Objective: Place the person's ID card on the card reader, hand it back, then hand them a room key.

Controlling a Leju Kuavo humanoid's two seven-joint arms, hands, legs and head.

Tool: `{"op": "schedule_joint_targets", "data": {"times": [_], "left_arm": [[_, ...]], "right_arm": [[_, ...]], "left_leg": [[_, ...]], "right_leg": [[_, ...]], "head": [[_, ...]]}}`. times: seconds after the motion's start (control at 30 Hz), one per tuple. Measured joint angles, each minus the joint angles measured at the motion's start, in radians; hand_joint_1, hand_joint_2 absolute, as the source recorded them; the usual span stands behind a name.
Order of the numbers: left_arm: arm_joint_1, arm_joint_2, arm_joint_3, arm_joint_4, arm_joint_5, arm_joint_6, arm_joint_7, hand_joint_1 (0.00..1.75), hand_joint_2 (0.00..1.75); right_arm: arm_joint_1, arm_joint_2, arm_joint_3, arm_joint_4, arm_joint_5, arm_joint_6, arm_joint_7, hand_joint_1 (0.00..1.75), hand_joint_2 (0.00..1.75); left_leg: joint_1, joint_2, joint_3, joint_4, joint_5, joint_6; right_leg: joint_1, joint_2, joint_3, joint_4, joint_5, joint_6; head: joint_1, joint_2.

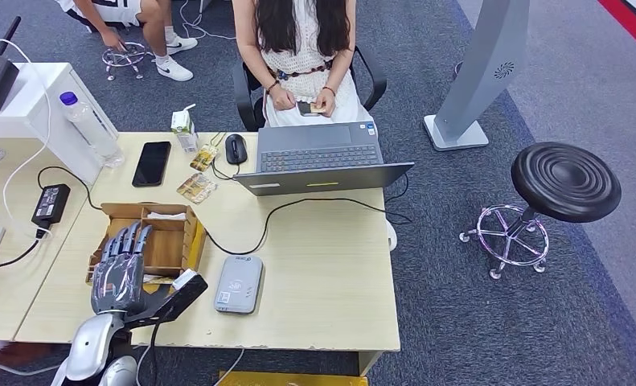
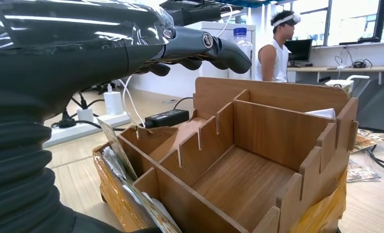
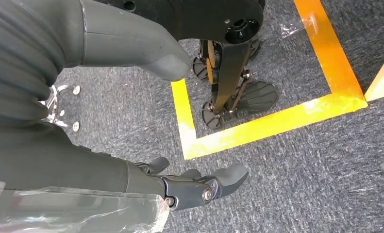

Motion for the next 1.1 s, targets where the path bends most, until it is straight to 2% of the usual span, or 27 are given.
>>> {"op": "schedule_joint_targets", "data": {"times": [0.23, 0.47, 1.1], "left_arm": [[0.000, -0.006, 0.000, -0.001, -0.009, -0.002, -0.004, 0.00, 1.75], [0.002, -0.007, -0.006, -0.002, 0.016, -0.016, -0.052, 0.00, 1.75], [0.000, 0.007, -0.009, -0.012, 0.063, -0.058, -0.067, 0.00, 1.75]], "right_arm": [[0.000, 0.000, 0.000, 0.000, 0.001, 0.001, -0.002, 0.00, 1.75], [0.000, 0.001, 0.000, 0.000, 0.003, 0.009, -0.006, 0.00, 1.75], [0.001, 0.001, 0.000, 0.000, 0.006, 0.013, -0.006, 0.00, 1.75]], "left_leg": [[0.000, 0.000, 0.000, 0.000, 0.000, 0.000], [0.000, 0.000, 0.000, 0.000, 0.000, 0.000], [0.000, 0.000, 0.000, 0.000, 0.000, 0.000]], "right_leg": [[0.000, 0.000, 0.000, 0.000, 0.000, 0.000], [0.000, 0.000, 0.000, 0.000, 0.000, 0.000], [0.000, 0.000, 0.000, 0.000, 0.000, 0.000]], "head": [[0.000, 0.000], [0.000, 0.000], [0.000, 0.000]]}}
